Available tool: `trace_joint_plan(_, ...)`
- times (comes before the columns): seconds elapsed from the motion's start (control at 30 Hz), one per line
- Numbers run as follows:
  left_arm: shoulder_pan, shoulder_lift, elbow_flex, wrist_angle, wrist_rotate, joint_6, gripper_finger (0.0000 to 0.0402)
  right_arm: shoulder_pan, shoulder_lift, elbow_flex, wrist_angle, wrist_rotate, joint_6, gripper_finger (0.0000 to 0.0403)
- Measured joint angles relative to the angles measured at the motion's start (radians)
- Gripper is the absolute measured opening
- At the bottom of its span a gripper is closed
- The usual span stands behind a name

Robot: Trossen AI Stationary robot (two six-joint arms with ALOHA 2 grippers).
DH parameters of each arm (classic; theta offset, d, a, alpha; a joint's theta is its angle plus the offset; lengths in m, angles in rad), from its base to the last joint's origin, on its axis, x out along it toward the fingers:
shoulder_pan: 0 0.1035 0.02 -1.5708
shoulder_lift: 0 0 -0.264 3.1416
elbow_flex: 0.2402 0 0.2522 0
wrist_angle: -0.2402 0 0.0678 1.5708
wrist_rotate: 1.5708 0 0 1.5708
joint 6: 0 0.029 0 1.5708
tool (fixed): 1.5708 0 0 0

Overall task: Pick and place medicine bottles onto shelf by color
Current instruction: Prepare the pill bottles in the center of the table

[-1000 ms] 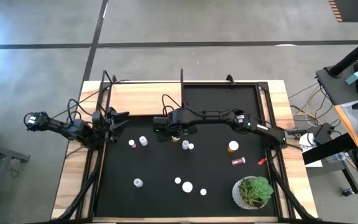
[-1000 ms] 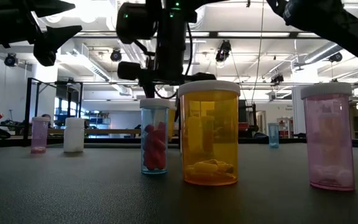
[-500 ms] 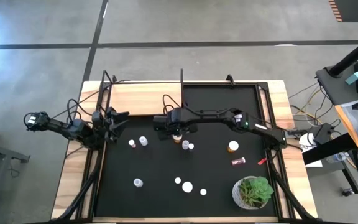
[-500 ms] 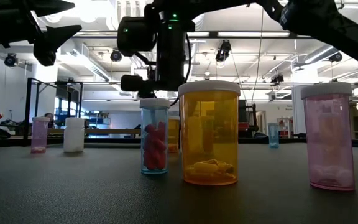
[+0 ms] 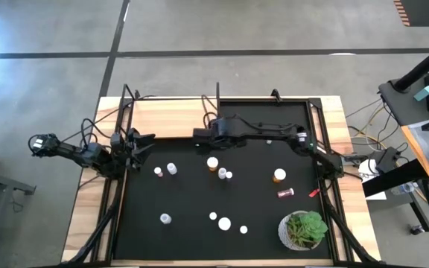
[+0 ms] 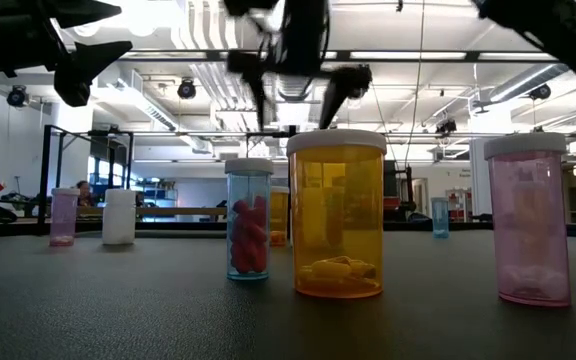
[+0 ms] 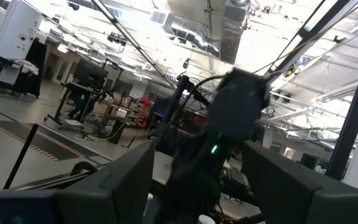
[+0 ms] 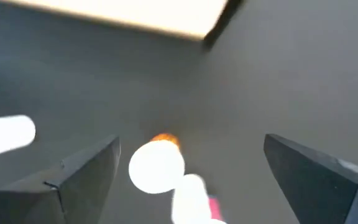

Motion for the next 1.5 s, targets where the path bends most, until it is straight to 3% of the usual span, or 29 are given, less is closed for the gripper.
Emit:
trace_joint_plan(0.1,0.0,0.0,0.0,0.0,0.0,0.0,0.0228,0.018,-0.06,-0.005,-0.106,0.137,0.06,0.0388)
trace_joint_plan(0.23,0.0,0.0,0.0,0.0,0.0,0.0,0.0228,-0.002,-0.167,-0.146,-0.094,0.185,0.072,0.0388)
trace_joint_plan(0.43,0.0,0.0,0.0,-0.001,0.0,0.0,0.0228,-0.133,-0.415,-0.568,-0.017,0.026,0.086,0.0388)
trace_joint_plan(0.6,0.0,-0.001,0.0,0.0,0.0,0.0,0.0228,-0.254,-0.649,-0.953,0.263,-0.054,0.027,0.0388)
trace_joint_plan(0.77,0.0,0.0,0.0,0.0,0.0,0.0,0.0228,-0.337,-0.77,-1.199,0.469,-0.106,0.001,0.0388)
trace_joint_plan(1.07,0.0,0.0,0.0,0.0,0.0,0.0,0.0228,-0.411,-0.736,-1.355,0.574,-0.121,-0.06,0.0388)
trace_joint_plan(1.3,0.0,0.0,0.0,0.0,0.0,0.0,0.0228,-0.449,-0.668,-1.363,0.615,-0.158,-0.127,0.0387)
trace_joint_plan(1.5,0.0,0.0,0.0,0.0,0.0,0.0,0.0228,-0.449,-0.635,-1.363,0.632,-0.165,-0.124,0.034)
